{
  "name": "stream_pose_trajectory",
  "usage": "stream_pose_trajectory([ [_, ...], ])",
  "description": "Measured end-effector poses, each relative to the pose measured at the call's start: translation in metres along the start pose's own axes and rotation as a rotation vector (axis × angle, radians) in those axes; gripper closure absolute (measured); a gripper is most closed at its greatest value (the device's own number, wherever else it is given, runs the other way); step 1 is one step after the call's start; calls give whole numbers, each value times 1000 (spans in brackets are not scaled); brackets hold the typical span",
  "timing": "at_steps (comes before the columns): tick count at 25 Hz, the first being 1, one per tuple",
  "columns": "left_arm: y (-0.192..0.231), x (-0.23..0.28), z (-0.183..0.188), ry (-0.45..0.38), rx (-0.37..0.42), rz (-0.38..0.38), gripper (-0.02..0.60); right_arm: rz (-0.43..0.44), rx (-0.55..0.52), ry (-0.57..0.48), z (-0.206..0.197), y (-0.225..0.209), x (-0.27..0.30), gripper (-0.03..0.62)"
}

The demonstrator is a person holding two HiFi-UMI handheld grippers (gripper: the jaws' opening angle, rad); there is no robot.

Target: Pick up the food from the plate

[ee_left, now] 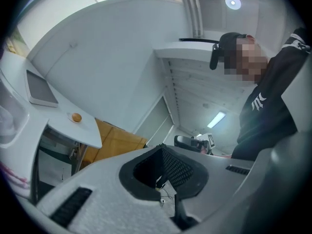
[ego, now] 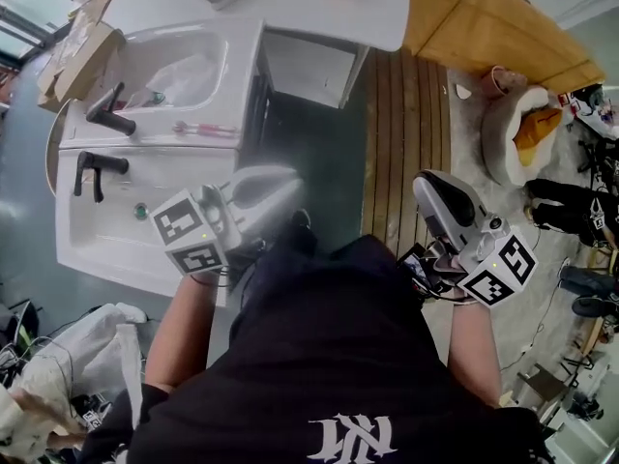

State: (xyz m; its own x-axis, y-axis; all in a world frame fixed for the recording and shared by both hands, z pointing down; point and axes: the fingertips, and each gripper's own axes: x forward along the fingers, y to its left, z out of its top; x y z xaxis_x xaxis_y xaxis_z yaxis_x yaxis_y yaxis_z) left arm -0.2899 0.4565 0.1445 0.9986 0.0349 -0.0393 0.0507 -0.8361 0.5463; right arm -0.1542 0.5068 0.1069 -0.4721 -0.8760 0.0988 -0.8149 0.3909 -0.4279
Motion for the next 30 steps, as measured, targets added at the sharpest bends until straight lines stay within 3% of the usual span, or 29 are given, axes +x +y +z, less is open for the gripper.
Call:
stream_pose_trajectory([
  [5,32,13,9,-16,-22,-21,577,-1,15,11,5,-30,27,589],
  [10,61,30,18,19,-22,22,577,69,10,55,5,-63,67,591],
  [17,117,104,32,32,-56,102,577,177,-43,76,42,-138,90,589],
  [25,170,197,81,74,30,173,577,276,-25,81,81,-222,99,589],
  [30,193,225,101,84,60,245,577,326,-58,126,93,-265,101,589],
])
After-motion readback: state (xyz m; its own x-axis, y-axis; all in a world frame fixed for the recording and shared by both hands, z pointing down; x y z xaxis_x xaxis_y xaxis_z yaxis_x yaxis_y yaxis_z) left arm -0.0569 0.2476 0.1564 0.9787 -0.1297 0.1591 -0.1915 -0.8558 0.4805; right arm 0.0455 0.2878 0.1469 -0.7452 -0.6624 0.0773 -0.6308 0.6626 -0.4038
